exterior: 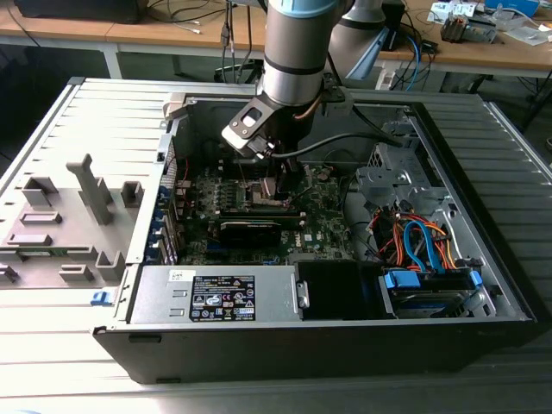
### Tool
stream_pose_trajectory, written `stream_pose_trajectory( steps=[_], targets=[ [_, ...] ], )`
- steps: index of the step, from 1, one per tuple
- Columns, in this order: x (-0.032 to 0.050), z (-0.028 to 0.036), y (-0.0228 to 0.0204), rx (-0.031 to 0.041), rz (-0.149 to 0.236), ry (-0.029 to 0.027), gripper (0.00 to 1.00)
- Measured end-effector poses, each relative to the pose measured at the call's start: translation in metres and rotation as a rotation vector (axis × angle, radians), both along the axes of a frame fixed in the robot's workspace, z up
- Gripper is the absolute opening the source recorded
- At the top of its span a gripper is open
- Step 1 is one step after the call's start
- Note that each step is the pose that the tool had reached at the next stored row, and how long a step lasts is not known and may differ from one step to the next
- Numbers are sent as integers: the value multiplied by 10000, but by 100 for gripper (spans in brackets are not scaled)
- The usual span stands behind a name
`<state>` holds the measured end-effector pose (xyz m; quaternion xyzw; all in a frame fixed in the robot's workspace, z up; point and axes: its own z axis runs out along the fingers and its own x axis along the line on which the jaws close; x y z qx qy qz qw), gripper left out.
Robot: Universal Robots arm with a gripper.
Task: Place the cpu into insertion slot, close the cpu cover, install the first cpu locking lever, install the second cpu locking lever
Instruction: 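Place the cpu into insertion slot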
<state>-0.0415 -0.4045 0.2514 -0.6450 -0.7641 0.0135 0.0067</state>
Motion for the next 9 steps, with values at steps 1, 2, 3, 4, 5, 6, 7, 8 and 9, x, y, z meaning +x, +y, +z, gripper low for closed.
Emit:
stream_pose_trajectory(
  steps=[1,2,3,4,5,6,7,8,9],
  targets=[
    [0,-1,0,1,-10,0,55],
    [0,-1,0,0,-20,1,55],
    [0,-1,0,0,-31,0,55],
    [0,-2,0,0,-39,0,55],
    [0,-2,0,0,-51,0,55],
    [0,-3,0,0,-61,0,55],
    [0,-4,0,0,-82,1,55],
    [0,-5,0,0,-98,1,55],
    [0,-6,0,0,-113,1,55]
  ],
)
